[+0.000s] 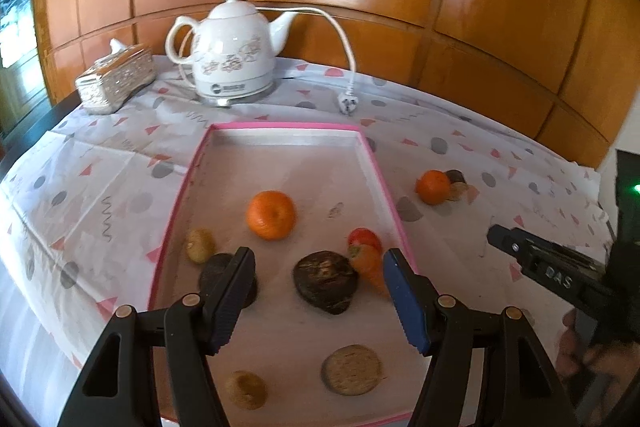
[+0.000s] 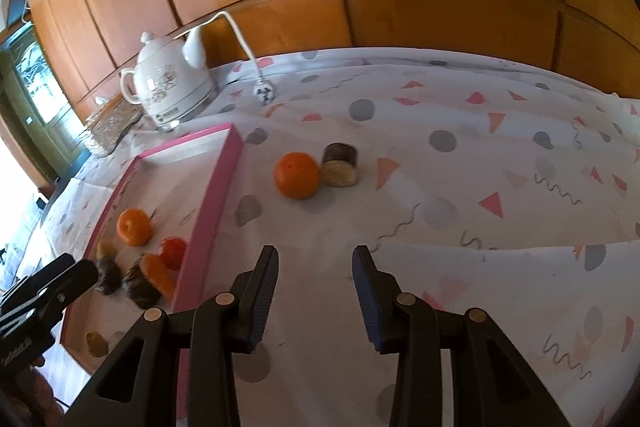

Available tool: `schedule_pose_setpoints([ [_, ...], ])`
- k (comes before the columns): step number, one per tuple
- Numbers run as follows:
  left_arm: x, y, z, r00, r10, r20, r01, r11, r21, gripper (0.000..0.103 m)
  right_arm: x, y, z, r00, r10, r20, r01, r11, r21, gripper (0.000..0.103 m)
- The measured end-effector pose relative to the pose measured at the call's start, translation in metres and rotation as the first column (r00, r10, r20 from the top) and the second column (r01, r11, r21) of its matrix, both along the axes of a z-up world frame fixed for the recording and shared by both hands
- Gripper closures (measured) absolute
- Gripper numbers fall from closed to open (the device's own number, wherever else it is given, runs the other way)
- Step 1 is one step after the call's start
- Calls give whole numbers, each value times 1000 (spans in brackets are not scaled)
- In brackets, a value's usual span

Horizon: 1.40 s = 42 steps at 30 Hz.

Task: Organize fruits
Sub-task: 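Move the right gripper to the brown-and-white taro piece while the left moves to the mandarin, then grasp the taro piece with the right gripper while the left gripper grasps the mandarin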

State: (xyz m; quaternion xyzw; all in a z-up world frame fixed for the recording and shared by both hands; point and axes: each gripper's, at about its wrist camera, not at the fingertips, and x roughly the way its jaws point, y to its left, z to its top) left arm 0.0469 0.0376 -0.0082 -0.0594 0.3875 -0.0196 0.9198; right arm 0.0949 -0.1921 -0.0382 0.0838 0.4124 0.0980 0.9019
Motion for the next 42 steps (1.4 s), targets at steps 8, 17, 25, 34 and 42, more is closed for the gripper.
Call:
schedule_pose_setpoints([
  [8, 13, -23, 5, 997, -73, 12, 73, 997, 0, 36, 26, -10, -2, 1000, -20, -4, 20, 1000, -9, 64],
  [17, 31, -39, 0, 993, -121, -5, 121, 993, -14, 36, 66, -6, -8, 999, -26, -25, 26, 999, 25, 64],
  [25, 50, -48, -6, 989, -144, -20, 144, 989, -21, 36, 94, -6, -18, 997, -47, -58, 51, 996, 78, 64],
  [34, 88, -72, -10, 978, -206, -41, 204, 978, -40, 49, 101, -17, -23, 996, -55, -70, 62, 991, 116, 64],
  [42, 119, -93, -29, 960, -261, -99, 256, 965, -55, 53, 111, -23, -22, 995, 8, -100, 7, 989, 145, 64],
])
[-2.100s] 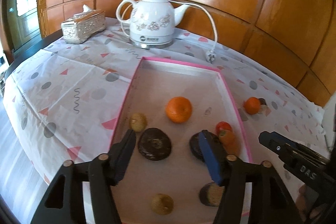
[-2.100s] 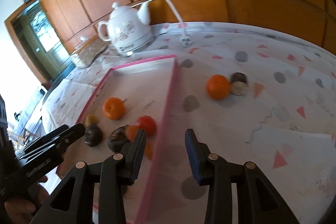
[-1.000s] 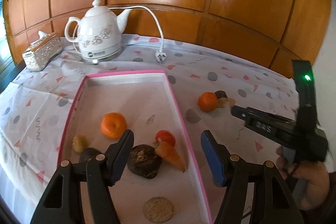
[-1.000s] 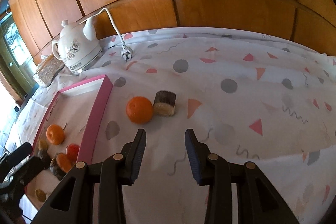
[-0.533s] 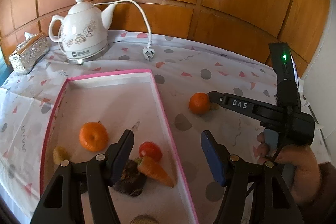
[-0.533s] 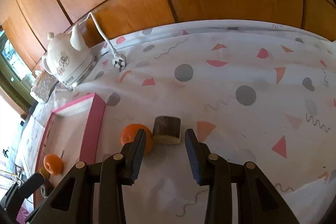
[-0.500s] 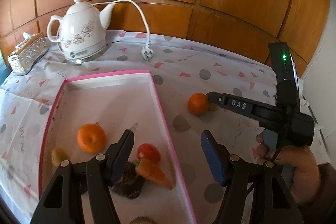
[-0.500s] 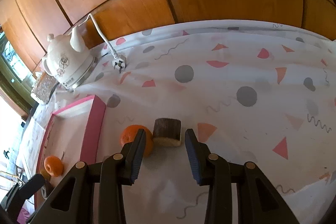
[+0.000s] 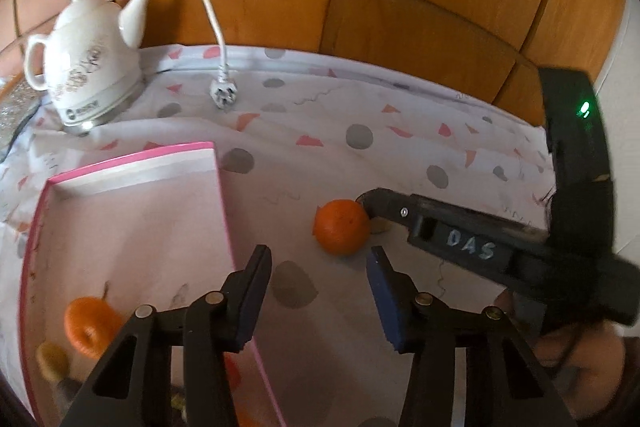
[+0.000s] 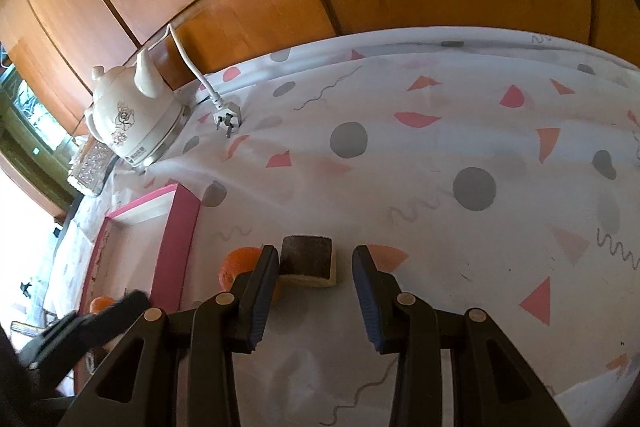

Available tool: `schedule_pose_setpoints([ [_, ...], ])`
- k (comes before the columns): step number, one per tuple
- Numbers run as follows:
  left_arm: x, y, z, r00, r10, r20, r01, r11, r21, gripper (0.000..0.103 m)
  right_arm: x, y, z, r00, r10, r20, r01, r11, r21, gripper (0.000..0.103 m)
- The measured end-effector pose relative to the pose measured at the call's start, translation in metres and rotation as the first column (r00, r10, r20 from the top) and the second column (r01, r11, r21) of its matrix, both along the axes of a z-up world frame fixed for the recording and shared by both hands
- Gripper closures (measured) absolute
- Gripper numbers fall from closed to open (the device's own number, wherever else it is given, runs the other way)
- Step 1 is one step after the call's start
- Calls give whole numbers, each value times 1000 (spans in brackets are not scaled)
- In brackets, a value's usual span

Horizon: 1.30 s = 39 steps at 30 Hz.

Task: Organize fruits
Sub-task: 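Grasp the taro piece with the right gripper while the left gripper grasps the mandarin, then carry the mandarin toward the tray with the left gripper while the right carries the taro piece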

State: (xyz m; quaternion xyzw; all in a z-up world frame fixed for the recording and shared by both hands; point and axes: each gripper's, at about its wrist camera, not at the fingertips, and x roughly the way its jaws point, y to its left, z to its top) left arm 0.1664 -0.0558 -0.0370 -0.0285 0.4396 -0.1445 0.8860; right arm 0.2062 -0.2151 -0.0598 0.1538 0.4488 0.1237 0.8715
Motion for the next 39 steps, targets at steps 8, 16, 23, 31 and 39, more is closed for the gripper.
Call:
schedule_pose_setpoints([
  [8, 22, -23, -16, 998, -44, -37, 46, 998, 45, 53, 15, -3, -6, 997, 47, -54, -43, 996, 80, 64],
  [16, 42, -25, -26, 993, -23, -114, 27, 999, 30, 54, 21, -8, -13, 995, 37, -88, -25, 991, 133, 64],
  [23, 43, -24, -27, 992, -41, -116, 44, 999, 19, 65, 22, -10, -18, 993, 28, -114, -8, 986, 169, 66],
  [31, 22, -18, -17, 996, -39, -78, 37, 999, -24, 65, 6, -11, -8, 996, 19, -84, -6, 988, 154, 70],
  [39, -13, -16, -2, 998, -33, -49, 32, 999, -36, 65, -26, -16, 13, 999, 13, -34, -9, 994, 107, 70],
])
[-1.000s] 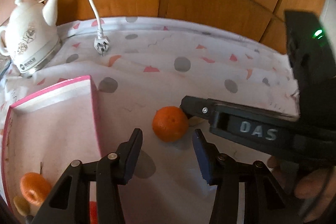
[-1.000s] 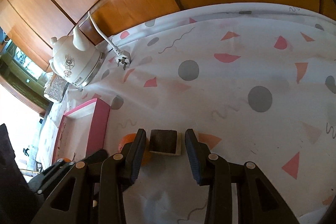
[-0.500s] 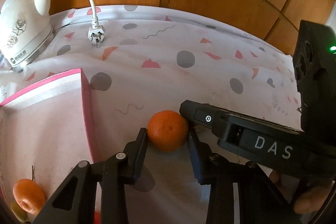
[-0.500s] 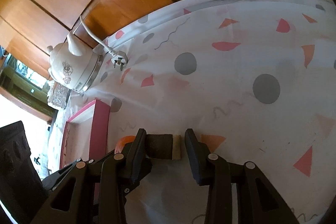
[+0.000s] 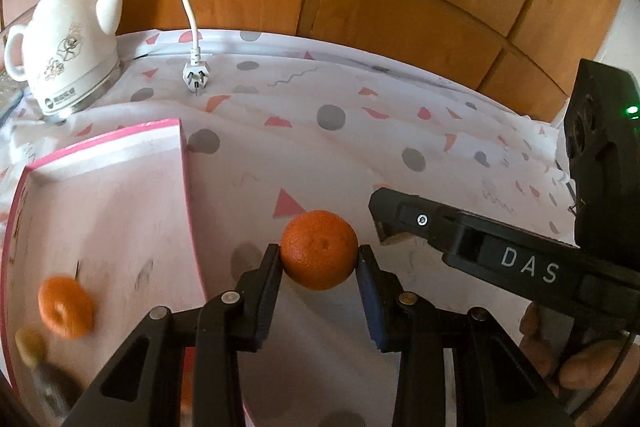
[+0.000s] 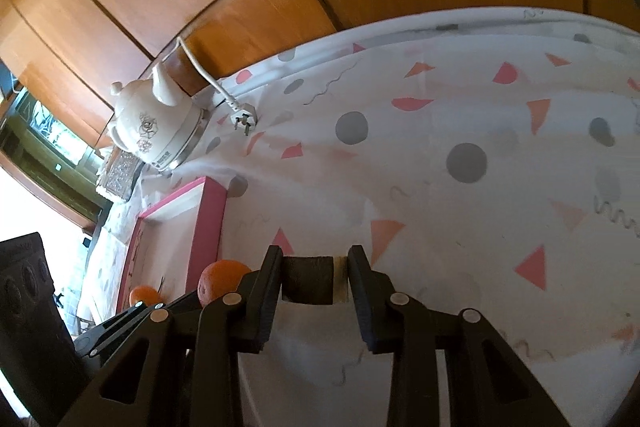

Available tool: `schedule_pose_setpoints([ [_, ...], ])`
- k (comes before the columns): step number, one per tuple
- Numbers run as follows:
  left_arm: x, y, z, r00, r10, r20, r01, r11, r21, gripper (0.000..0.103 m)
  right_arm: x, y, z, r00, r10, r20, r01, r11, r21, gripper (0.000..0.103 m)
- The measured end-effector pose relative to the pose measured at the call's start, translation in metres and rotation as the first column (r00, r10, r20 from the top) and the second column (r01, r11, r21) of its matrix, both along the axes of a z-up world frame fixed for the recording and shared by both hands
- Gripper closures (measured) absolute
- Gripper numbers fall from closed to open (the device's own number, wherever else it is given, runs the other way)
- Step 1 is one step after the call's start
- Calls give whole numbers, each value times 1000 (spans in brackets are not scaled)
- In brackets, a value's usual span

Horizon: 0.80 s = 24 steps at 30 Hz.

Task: Organize fruits
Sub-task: 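Carry the mandarin toward the tray with the left gripper while the right carries the taro piece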

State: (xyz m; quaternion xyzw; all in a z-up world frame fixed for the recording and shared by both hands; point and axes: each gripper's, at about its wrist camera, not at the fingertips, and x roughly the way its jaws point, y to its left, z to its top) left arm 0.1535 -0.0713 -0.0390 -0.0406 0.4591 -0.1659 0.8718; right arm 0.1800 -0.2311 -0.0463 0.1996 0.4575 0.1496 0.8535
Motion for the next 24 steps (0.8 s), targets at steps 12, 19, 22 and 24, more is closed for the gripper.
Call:
schedule_pose_setpoints([
  [12, -55, 17, 10, 999, 23, 33, -23, 1000, 17, 65, -58, 5, -6, 1000, 7, -5, -8, 988, -151, 70],
  [19, -77, 29, 13, 998, 40, 45, -40, 999, 12, 65, -79, 9, -15, 1000, -2, -7, 1, 979, -204, 70],
  [22, -84, 35, 15, 998, 46, 54, -47, 999, 11, 65, -83, 10, -15, 1000, -6, 5, 7, 976, -215, 70],
  [24, -89, 39, 16, 997, 52, 61, -52, 999, 9, 65, -85, 12, -15, 1000, -8, 11, 10, 974, -224, 70],
])
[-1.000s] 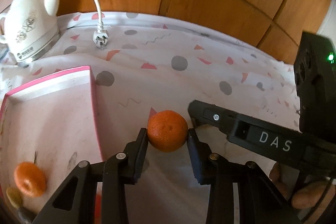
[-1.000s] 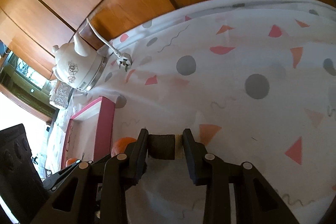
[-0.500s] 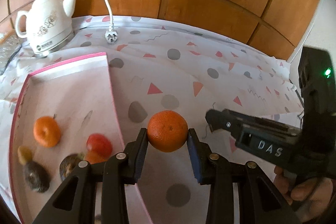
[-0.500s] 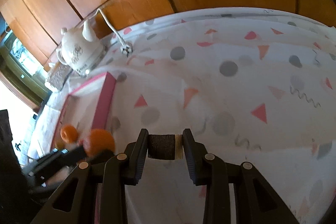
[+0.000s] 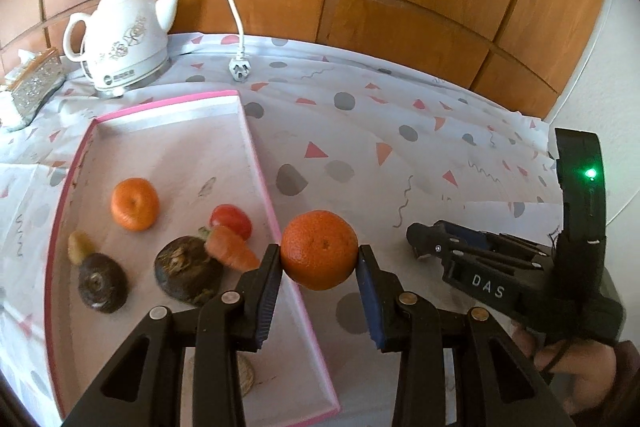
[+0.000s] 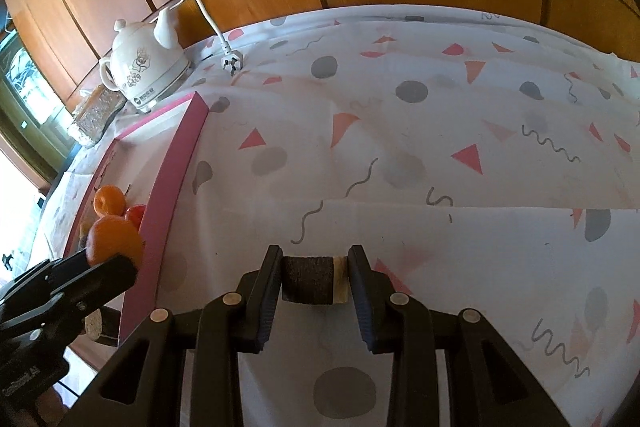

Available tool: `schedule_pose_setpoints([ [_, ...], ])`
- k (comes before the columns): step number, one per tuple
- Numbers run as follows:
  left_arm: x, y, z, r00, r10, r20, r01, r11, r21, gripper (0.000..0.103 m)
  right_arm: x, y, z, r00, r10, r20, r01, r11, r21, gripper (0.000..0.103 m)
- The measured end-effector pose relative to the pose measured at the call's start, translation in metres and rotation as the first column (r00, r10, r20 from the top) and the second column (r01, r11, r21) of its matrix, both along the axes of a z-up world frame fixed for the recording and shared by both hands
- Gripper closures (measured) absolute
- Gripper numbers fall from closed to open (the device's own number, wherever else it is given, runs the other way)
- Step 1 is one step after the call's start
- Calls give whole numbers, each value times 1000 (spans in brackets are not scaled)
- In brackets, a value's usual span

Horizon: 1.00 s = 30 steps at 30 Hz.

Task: Organize fruits
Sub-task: 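Carry the mandarin toward the tray with the left gripper while the right carries the taro piece, then release the mandarin into the tray with the left gripper while the right releases the taro piece there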

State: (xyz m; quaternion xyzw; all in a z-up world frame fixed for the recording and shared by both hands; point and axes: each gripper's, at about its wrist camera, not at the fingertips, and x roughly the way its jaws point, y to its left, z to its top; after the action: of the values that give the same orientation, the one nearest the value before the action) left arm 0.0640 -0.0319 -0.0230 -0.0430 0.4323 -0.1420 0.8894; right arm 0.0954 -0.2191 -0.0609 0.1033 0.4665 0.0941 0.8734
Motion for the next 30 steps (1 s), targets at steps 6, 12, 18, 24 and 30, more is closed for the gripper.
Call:
schedule_pose_setpoints([
  [6, -12, 19, 3, 999, 29, 18, -28, 1000, -7, 65, -4, 5, 2, 1000, -1, 10, 1, 1000, -20, 70],
  [12, -18, 38, 3, 997, 70, 20, -69, 997, -18, 65, -8, 16, 10, 999, 23, 27, -22, 999, -31, 70],
  [18, -24, 64, -1, 991, 134, 18, -134, 991, -20, 65, -8, 37, 23, 995, 79, 54, -78, 997, -21, 70],
  [24, -25, 85, -3, 979, 201, 26, -201, 979, -13, 65, 1, 75, 41, 978, 184, 98, -182, 983, -23, 70],
  [30, -25, 98, -8, 968, 252, 19, -252, 968, 0, 65, 16, 121, 56, 950, 286, 129, -281, 958, -54, 70],
])
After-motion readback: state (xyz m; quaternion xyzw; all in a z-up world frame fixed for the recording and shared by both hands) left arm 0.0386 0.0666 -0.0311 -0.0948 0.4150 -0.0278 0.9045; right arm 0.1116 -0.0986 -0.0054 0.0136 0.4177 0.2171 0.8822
